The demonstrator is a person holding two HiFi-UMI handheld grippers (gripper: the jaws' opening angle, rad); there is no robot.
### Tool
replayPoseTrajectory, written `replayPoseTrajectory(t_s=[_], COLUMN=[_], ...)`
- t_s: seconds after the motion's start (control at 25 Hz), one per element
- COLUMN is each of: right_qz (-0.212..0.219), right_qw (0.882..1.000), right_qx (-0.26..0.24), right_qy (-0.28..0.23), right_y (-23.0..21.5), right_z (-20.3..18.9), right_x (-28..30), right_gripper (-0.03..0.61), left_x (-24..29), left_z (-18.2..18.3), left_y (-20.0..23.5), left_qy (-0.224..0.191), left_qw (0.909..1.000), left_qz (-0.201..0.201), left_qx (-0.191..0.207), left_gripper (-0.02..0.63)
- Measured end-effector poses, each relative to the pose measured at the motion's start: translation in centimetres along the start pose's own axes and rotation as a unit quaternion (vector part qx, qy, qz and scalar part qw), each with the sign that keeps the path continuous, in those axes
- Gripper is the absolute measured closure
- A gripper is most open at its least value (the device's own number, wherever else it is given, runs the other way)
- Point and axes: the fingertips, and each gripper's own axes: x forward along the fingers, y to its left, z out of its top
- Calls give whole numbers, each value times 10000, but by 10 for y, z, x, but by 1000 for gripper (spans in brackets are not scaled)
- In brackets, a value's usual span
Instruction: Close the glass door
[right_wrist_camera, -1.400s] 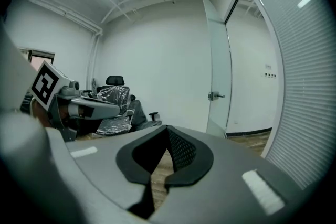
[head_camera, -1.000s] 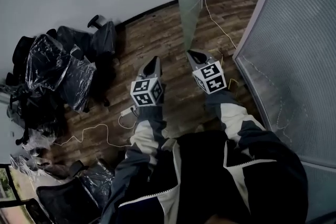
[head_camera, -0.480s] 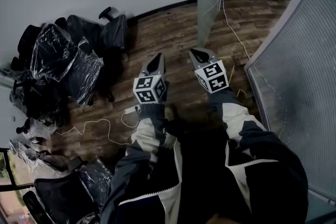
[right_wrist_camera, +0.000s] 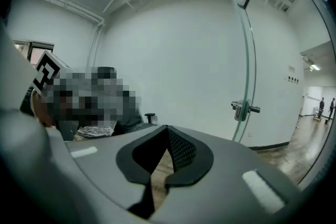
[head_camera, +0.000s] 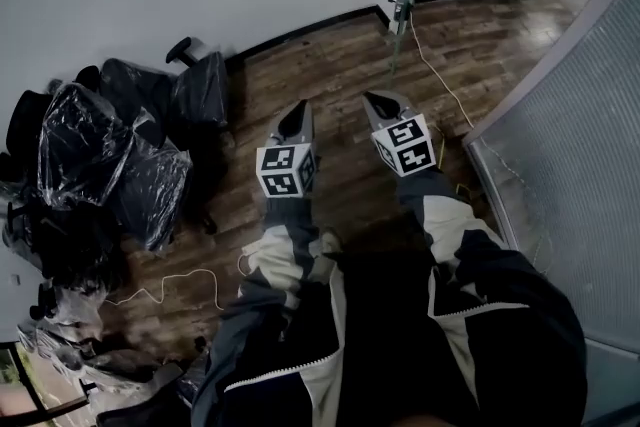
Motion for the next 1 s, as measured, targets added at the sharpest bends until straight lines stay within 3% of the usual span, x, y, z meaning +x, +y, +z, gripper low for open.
replayPoseTrajectory(t_s=[0.2, 0.52, 0.76, 1.0], right_qz=[-242, -472, -303, 145], right_qw=[9997, 9987, 9994, 9997], right_qx=[-51, -131, -158, -166], right_qy=[52, 101, -8, -95], right_y=[16, 13, 31, 28], right_z=[28, 60, 77, 94], right_x=[67, 128, 179, 269], right_gripper=[574, 574, 574, 574], left_x=[21, 47, 52, 93], left_z=[-4, 10, 22, 20], left_y=[81, 145, 183, 244], left_qy=[108, -35, -209, -58], left_qw=[9999, 9995, 9996, 9995], left_qz=[-57, -123, -49, 307], left_qx=[-104, -287, -201, -109], left_gripper=[612, 612, 611, 612])
